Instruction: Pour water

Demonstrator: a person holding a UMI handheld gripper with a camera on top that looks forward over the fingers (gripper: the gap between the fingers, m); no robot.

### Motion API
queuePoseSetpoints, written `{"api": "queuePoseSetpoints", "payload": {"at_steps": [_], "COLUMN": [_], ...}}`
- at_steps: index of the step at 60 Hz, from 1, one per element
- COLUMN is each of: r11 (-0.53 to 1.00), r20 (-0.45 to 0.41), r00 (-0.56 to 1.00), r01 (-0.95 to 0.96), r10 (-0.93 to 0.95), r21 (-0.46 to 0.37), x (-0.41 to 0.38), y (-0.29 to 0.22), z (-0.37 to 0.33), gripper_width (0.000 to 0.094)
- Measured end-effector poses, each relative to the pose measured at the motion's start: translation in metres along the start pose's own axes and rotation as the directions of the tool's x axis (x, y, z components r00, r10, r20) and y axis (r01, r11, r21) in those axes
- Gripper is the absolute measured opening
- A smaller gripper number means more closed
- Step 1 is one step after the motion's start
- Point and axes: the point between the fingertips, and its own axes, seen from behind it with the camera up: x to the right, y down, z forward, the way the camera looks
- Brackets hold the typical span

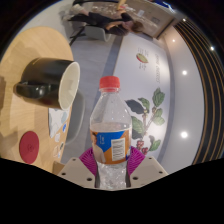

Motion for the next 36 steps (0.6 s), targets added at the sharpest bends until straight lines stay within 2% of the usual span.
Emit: {"api": "queuePoseSetpoints", "payload": {"at_steps": [3,9,12,13,14,22,25,29,30,33,35,36], "r11": [0.986,0.934,0.892,0.887,0.872,0.823,0.831,0.859,0.885,0.946,0.984,0.997], "r20": [-0.007,-0.003,-0.038,-0.031,-0.044,-0.028,-0.021,-0.031,-0.023,-0.03,-0.038,-0.037], "r00": [0.986,0.936,0.893,0.889,0.873,0.826,0.835,0.86,0.887,0.946,0.983,0.996], "r01": [0.166,0.352,0.449,0.458,0.487,0.564,0.55,0.51,0.462,0.323,0.177,0.082], "r10": [-0.166,-0.352,-0.448,-0.457,-0.486,-0.563,-0.55,-0.509,-0.462,-0.322,-0.177,-0.083], "r21": [0.03,0.064,0.044,0.067,0.048,0.069,0.082,0.049,0.062,0.029,0.004,-0.006], "x": [0.008,0.026,0.03,0.041,0.036,0.043,0.045,0.069,0.055,0.075,0.093,0.078], "y": [-0.011,-0.011,-0.016,-0.014,-0.017,-0.015,-0.01,-0.01,-0.001,0.007,0.017,0.023], "z": [0.006,0.015,0.015,0.018,0.016,0.014,0.022,0.014,0.025,0.031,0.028,0.028], "gripper_width": [0.0344,0.0346,0.0344,0.0347,0.0347,0.0346,0.0347,0.0346,0.0344,0.0344,0.0344,0.0345]}}
